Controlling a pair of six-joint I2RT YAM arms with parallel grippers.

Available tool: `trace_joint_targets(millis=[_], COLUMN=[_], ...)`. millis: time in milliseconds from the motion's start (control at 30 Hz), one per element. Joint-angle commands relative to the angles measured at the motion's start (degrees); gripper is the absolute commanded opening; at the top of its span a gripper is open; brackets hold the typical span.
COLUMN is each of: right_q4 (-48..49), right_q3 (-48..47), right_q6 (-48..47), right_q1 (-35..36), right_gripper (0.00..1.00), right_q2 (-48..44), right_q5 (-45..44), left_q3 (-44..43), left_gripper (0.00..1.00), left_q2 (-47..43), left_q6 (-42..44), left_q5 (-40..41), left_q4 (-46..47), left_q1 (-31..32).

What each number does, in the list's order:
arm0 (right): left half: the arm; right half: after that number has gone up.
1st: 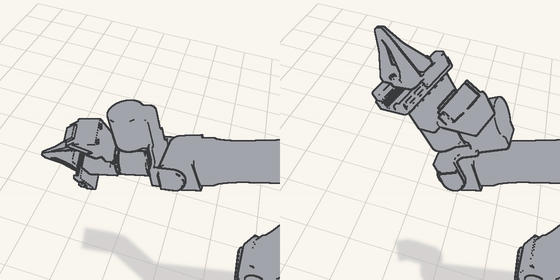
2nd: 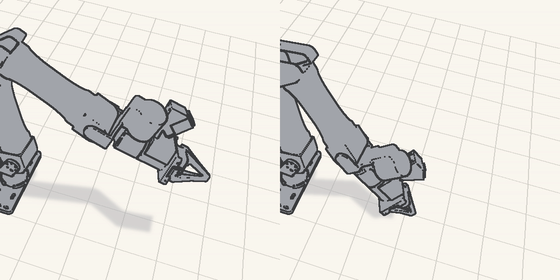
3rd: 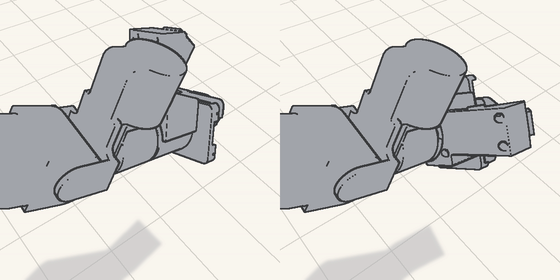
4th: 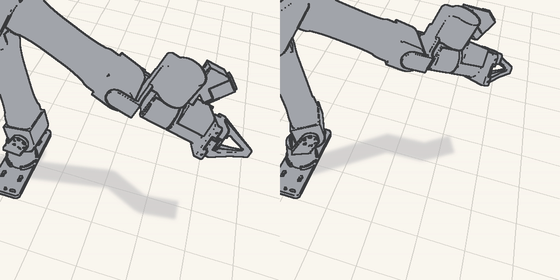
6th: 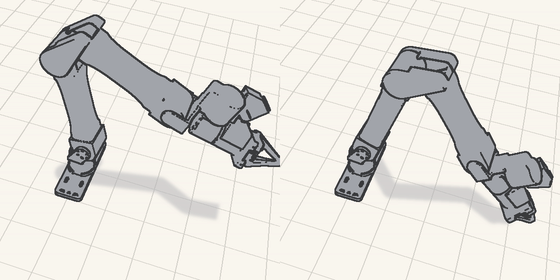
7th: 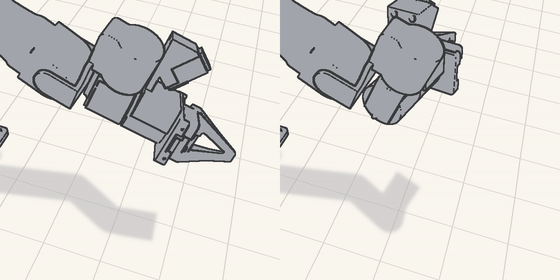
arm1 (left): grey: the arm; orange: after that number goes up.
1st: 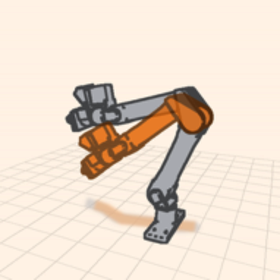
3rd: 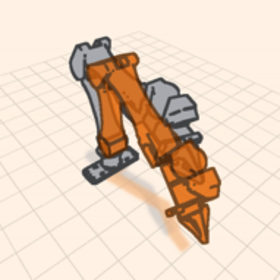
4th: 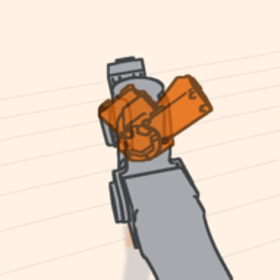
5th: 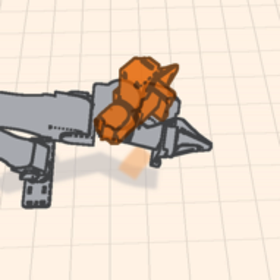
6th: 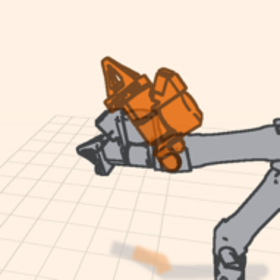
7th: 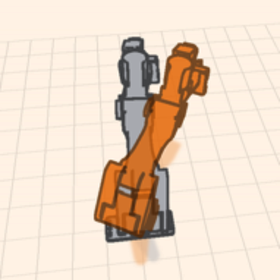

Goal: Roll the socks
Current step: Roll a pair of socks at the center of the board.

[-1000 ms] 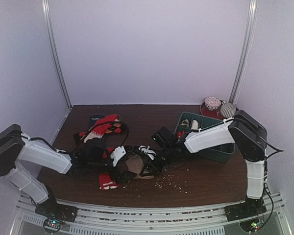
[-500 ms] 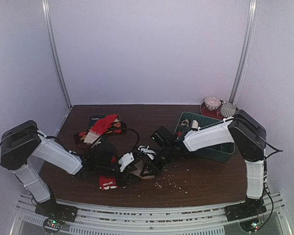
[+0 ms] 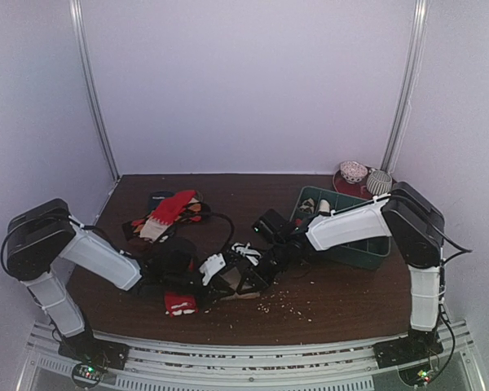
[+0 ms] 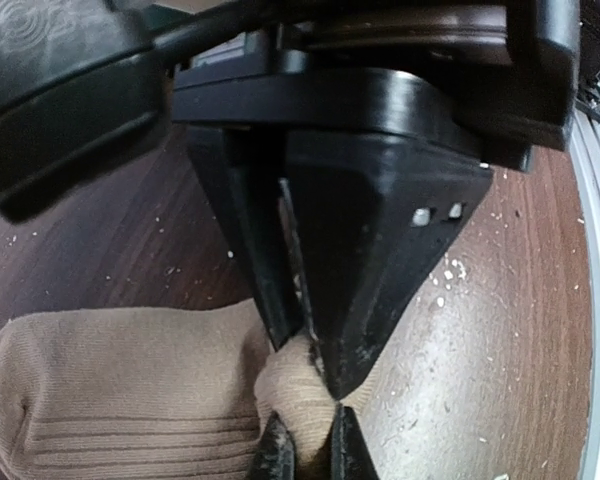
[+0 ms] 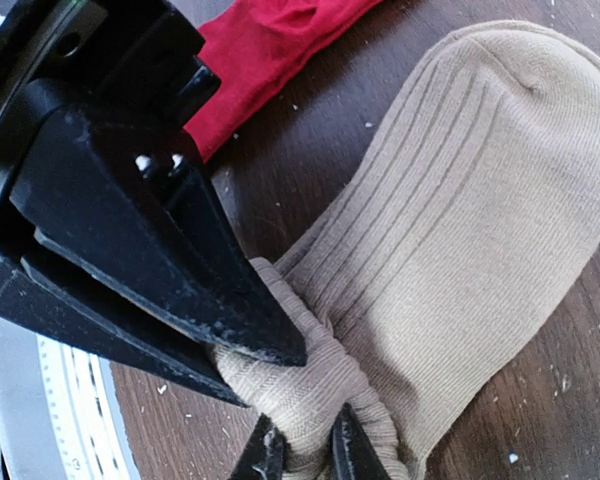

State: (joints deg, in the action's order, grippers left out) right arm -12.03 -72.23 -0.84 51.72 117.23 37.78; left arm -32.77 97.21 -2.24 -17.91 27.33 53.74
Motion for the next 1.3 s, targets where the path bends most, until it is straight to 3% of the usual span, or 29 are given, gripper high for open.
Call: trace_joint_targets(millis=[0, 133, 200, 300, 433, 667, 900, 1267], right_q4=[-14.8, -8.1, 1.3, 20.3, 34.4, 39.2, 33.4, 30.8], right_q3=[4.7, 6.4, 11.0, 24.2, 32.3, 29.2, 22.5, 19.9], right_q6=[0.7, 0.3, -1.8, -7.6, -15.4, -18.4, -21.1, -21.1], right_q1=[-0.1, -0.4, -0.5, -0.5, -0.5, -0.1, 1.0, 2.0], right_gripper=[0.17, 0.29, 0.32, 0.5, 0.57, 0.61, 0.61, 0.55], right_q2=[5.0, -1.5, -8.2, -19.6, -24.1, -17.1, -11.2, -5.2], right_q5=[-10.5, -14.1, -17.4, -16.9, -13.1, -3.6, 4.4, 5.1], left_q3=[0.1, 3.1, 4.5, 7.0, 10.5, 14.0, 13.4, 14.0], left_gripper=[0.0, 0.0, 0.0, 0.0, 0.0, 0.0, 0.0, 0.0], left_q2=[3.2, 4.0, 4.1, 4.2, 5.3, 8.4, 9.1, 9.7], left_q6=[-3.1, -9.4, -13.2, -18.0, -23.6, -26.6, -25.6, -25.2], left_q5=[-2.1, -0.9, -0.7, -1.1, -2.8, -4.4, -4.4, -5.5], left_q4=[0.2, 1.7, 1.9, 2.8, 6.9, 12.8, 12.0, 12.9], left_q1=[1.0, 0.9, 0.9, 0.9, 0.8, 0.8, 0.8, 0.8])
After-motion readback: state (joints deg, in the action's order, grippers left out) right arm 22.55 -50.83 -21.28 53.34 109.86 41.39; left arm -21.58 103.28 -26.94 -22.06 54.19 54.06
